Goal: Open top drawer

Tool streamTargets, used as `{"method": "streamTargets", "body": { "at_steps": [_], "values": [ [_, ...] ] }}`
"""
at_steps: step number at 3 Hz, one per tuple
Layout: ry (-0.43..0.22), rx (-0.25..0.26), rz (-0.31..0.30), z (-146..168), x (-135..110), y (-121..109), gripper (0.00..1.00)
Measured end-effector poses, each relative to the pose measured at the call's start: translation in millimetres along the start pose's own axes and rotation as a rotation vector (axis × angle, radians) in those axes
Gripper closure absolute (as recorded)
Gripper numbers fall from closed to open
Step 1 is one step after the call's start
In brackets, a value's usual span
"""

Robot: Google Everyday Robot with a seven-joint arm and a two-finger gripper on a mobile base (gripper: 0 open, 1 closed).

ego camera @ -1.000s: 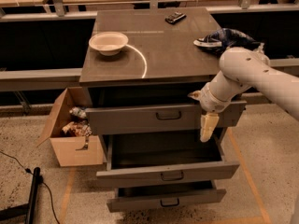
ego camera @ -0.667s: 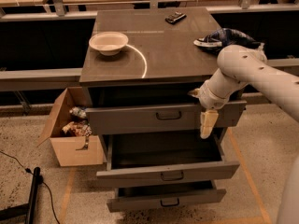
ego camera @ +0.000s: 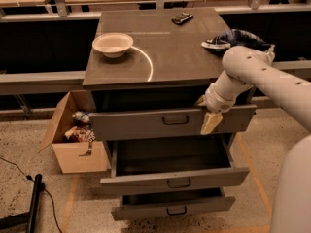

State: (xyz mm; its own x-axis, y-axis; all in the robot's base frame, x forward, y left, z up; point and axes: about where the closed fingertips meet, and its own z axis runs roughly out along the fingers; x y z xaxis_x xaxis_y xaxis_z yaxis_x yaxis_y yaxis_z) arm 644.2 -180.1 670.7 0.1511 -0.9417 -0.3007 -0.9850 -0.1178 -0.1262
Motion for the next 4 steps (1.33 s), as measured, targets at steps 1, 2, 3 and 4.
{"method": "streamTargets", "body": {
  "at_steps": [1,2,3,4],
  "values": [
    [-0.005,-0.027,-0.007,6,-3,3,0.71],
    [0.000,-0.035,-0.003,4,-5,4,0.62],
    [-0.039,-0.059,-0.011,-15,-19,13,0.39],
    [-0.077,-0.083,0.006,-33,-30,26,0.15]
  ]
}}
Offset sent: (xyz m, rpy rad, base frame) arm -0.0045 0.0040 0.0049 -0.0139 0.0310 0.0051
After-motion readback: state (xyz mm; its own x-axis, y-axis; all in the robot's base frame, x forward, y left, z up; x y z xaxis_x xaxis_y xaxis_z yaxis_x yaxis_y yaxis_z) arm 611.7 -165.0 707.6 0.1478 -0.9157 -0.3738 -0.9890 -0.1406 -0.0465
